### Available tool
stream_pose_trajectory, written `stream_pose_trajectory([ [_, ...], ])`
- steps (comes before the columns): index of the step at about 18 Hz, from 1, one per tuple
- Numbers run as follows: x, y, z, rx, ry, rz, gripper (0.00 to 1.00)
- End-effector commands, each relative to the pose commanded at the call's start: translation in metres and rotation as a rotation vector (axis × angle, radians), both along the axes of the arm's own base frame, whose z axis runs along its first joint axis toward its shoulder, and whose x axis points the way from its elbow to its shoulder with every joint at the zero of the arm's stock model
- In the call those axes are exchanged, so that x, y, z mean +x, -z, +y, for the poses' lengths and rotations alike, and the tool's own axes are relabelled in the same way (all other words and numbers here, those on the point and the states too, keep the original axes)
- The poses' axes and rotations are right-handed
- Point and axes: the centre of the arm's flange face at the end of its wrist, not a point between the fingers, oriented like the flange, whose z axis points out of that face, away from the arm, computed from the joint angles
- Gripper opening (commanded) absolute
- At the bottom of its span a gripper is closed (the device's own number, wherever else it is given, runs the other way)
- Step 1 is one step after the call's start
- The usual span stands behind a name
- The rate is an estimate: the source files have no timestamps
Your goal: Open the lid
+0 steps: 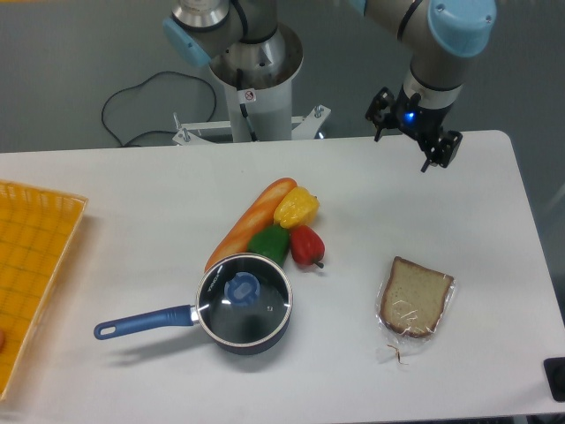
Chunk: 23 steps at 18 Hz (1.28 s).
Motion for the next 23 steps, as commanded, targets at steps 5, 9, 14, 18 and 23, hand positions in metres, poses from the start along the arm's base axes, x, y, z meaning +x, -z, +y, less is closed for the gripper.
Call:
stream_pose_trajectory([
  [5,0.001,0.000,0.002,-0.001,0.002,0.002,1.00],
  [9,0.002,-0.003,0.002,-0.003,0.002,0.007,1.00],
  [14,0.015,0.000,0.018,-0.034,0.037,0.012,1.00],
  [18,0.028,0.000,0.025,-0.016,-0.016,0.002,1.00],
  [23,0.050,-0.005,0.056,-0.003,-0.030,0.040,1.00],
])
